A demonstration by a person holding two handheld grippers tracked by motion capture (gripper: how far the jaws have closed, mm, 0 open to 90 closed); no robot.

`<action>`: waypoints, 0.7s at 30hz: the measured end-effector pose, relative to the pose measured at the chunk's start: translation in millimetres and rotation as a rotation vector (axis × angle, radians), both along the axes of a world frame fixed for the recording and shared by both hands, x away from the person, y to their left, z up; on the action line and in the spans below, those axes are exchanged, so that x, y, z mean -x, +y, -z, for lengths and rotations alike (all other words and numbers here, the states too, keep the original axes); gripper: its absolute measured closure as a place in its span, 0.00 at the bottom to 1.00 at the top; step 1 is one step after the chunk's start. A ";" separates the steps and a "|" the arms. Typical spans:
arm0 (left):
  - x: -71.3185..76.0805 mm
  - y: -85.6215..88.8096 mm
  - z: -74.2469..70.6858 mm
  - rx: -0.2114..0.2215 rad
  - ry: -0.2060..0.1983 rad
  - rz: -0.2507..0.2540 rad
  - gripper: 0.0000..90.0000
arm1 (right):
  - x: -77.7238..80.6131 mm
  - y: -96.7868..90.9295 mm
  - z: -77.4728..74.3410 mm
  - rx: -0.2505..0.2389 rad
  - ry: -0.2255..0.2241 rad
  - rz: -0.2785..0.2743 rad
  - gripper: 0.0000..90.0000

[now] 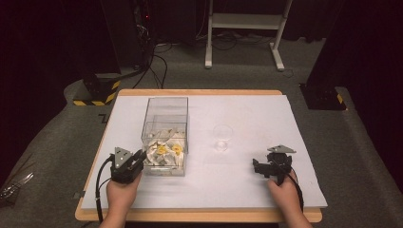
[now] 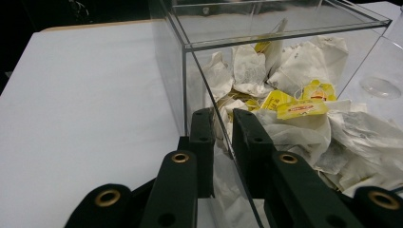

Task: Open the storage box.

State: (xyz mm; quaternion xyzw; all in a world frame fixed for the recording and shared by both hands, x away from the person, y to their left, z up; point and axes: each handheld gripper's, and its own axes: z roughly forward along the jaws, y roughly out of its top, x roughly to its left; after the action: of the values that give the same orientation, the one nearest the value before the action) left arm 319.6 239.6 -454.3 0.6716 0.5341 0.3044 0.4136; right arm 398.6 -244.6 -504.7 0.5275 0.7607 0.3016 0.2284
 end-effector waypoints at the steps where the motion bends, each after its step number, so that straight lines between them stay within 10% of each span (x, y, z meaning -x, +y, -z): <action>1: 0.7 -0.2 -0.1 0.000 0.001 0.000 0.88 | 0.0 0.0 0.0 0.000 0.000 0.000 0.09; 21: 22.8 -2.1 0.8 -0.010 -0.001 0.004 0.88 | 0.0 0.0 0.0 0.000 0.000 0.000 0.09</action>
State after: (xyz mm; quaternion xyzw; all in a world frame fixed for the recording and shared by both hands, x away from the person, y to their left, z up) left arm 296.8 237.5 -455.2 0.6746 0.5311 0.3066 0.4109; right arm 398.6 -244.6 -504.7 0.5273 0.7607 0.3017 0.2285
